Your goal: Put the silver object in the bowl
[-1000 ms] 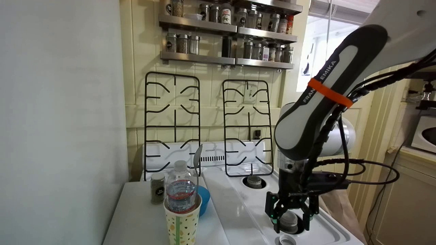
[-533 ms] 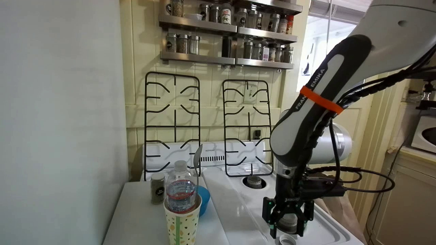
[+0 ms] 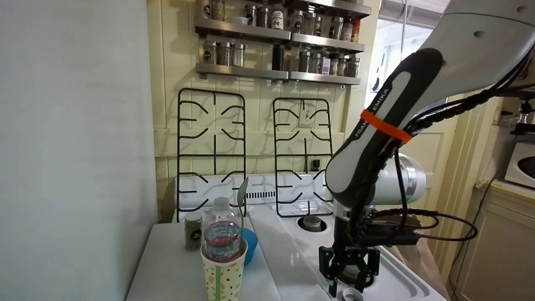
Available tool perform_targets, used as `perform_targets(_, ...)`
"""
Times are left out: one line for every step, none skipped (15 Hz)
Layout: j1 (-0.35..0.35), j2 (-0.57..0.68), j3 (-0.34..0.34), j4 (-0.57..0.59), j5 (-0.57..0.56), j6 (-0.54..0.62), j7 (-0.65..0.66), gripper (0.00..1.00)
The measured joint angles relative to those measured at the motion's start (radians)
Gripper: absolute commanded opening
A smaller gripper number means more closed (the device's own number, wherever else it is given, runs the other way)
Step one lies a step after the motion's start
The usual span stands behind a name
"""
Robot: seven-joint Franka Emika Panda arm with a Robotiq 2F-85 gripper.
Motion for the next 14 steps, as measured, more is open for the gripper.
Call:
perform_targets(0.000,0.000,0.000,0.000,0.004,0.000,-0.004,0.31)
perform_targets(0.000,0.002,0.001,0.000,0.010,0.000,-0.008,0.24)
perform_targets(0.000,0.003,0.004,0.002,0.017,0.000,-0.011,0.23)
perform_targets(0.000,0.004,0.005,0.004,0.023,0.000,-0.016,0.23)
perform_targets(0.000,0.006,0.007,0.006,0.029,0.000,-0.021,0.21)
perform_targets(0.000,0.008,0.008,0.009,0.034,0.000,-0.027,0.19)
perform_targets(0.000,0.009,0.010,0.012,0.036,0.000,-0.030,0.15)
perform_targets(0.000,0.009,0.012,0.015,0.039,0.000,-0.034,0.06)
perform_targets(0.000,0.005,0.014,0.017,0.043,0.000,-0.042,0.00)
perform_targets(0.000,-0.005,0.014,0.016,0.051,0.000,-0.053,0.00)
perform_targets(0.000,-0.020,0.014,0.015,0.057,0.003,-0.064,0.00)
perform_targets(0.000,-0.043,0.012,0.010,0.058,0.007,-0.066,0.26)
perform_targets(0.000,-0.072,0.010,0.003,0.058,0.008,-0.066,0.27)
perform_targets(0.000,-0.101,0.006,-0.006,0.058,0.008,-0.066,0.33)
